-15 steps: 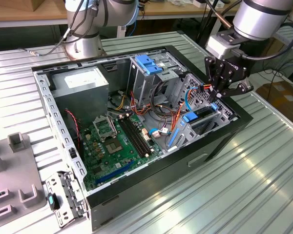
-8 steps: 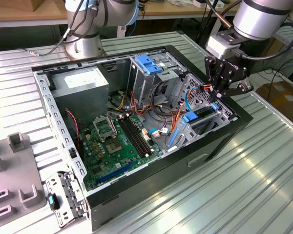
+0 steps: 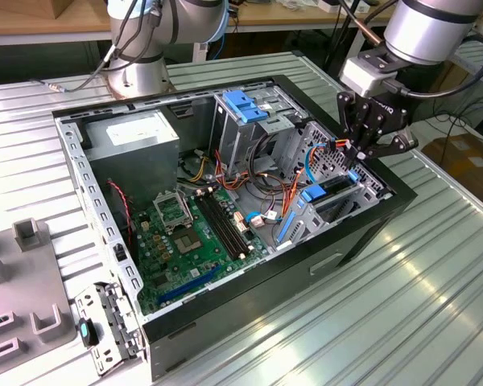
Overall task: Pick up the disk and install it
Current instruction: 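Insert the first disk wire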
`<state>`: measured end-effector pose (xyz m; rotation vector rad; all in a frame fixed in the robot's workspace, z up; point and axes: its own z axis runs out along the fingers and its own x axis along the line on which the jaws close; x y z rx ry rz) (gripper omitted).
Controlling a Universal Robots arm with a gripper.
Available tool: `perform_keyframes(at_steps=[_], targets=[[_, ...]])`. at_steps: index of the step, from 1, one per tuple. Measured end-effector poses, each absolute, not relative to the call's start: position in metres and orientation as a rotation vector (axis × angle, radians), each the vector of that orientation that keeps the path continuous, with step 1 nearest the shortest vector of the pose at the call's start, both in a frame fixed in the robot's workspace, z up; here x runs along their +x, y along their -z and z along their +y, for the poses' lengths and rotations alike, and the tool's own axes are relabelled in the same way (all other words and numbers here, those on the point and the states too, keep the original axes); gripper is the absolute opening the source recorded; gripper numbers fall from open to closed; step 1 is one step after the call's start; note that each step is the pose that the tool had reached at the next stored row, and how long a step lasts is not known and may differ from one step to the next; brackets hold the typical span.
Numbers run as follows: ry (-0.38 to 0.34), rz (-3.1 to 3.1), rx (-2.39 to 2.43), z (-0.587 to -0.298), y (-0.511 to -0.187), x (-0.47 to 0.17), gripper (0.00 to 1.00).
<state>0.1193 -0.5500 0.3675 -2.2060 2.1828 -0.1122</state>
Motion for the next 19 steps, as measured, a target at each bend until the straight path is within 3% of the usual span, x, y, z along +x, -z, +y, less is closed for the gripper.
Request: perform_keyframes(at_steps=[19], targets=[[0.121,2.04,-2.322,-0.547,-0.377,0.136,0.12]])
